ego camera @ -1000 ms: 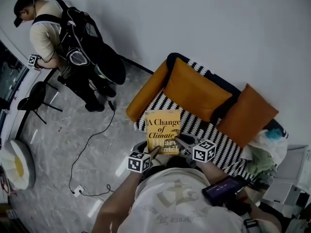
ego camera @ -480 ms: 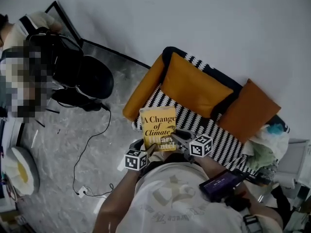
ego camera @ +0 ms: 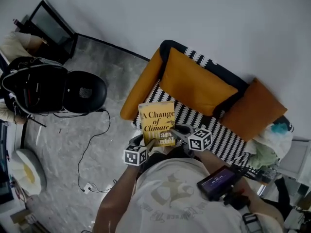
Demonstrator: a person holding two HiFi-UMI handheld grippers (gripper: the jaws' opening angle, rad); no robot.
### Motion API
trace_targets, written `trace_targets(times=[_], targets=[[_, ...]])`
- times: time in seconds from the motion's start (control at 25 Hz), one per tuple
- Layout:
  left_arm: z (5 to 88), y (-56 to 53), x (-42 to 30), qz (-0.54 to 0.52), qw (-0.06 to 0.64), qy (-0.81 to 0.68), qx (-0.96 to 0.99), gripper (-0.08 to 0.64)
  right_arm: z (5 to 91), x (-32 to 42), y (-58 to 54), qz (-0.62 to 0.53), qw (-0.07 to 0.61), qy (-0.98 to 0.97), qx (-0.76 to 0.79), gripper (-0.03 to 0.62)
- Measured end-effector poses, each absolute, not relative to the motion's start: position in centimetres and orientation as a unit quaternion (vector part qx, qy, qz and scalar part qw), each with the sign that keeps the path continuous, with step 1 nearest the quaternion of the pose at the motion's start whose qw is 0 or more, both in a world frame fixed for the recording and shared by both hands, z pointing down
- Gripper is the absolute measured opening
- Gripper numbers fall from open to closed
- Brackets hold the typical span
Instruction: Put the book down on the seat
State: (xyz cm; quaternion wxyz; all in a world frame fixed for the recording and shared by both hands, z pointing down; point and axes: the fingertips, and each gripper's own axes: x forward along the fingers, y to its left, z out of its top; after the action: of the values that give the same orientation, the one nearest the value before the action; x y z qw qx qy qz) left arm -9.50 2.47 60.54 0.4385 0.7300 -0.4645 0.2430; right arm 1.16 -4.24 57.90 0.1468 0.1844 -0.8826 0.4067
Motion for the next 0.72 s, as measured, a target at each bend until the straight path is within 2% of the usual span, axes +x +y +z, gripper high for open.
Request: trace_targets(times=[0.32,0.72], targets=[[59.7,2.4,-9.2,0.260,0.452,-0.458,0.720,0.275,57.3,1.5,-4.4,0.422,0.149,-0.876,0.182,0.123],[63.9,2.7,-9.4,0.260,0.482,-0.452,0.703,0.275,61.7,1.1,-4.5,0.452,0.162,-0.857,0.185,0.123]])
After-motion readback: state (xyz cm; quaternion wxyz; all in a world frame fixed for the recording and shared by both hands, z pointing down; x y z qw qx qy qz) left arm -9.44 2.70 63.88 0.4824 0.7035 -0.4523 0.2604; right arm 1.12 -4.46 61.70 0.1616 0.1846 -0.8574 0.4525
